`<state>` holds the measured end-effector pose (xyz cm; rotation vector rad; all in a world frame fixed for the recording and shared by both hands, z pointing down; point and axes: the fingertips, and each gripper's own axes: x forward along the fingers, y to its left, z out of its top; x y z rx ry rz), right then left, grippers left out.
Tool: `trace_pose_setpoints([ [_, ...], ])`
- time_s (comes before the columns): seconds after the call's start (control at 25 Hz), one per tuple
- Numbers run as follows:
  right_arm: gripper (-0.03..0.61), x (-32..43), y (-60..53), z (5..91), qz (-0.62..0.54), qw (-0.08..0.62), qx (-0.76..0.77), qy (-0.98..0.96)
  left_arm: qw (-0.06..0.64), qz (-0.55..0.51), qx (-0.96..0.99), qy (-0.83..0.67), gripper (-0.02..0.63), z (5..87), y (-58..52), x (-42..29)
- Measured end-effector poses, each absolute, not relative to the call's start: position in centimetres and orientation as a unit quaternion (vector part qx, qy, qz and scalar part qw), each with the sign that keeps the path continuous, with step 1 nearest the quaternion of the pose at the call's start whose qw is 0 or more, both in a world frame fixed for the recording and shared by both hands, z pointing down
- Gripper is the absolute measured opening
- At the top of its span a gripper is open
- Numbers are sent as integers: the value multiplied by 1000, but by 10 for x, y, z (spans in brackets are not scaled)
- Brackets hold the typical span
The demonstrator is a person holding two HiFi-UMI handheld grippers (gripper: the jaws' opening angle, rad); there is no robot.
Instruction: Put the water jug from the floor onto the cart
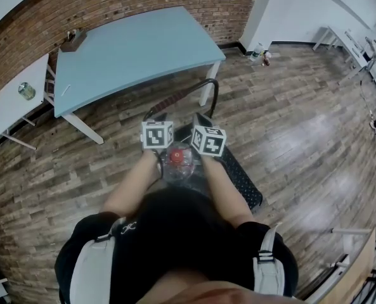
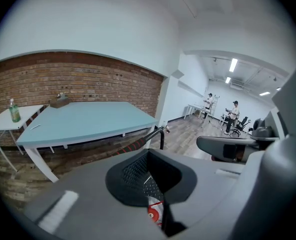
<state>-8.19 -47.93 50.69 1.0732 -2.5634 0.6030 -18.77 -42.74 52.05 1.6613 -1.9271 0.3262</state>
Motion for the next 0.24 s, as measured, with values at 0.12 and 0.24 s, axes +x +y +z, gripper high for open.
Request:
trace_pose_setpoints([
  [0.12, 12, -80, -480, 508, 215, 148, 373, -890, 285, 125, 624, -716, 0, 519, -428, -184],
  [0.24, 12, -80, -481, 510, 219, 149, 372, -890, 289, 125, 624, -715, 0, 523, -428, -182],
])
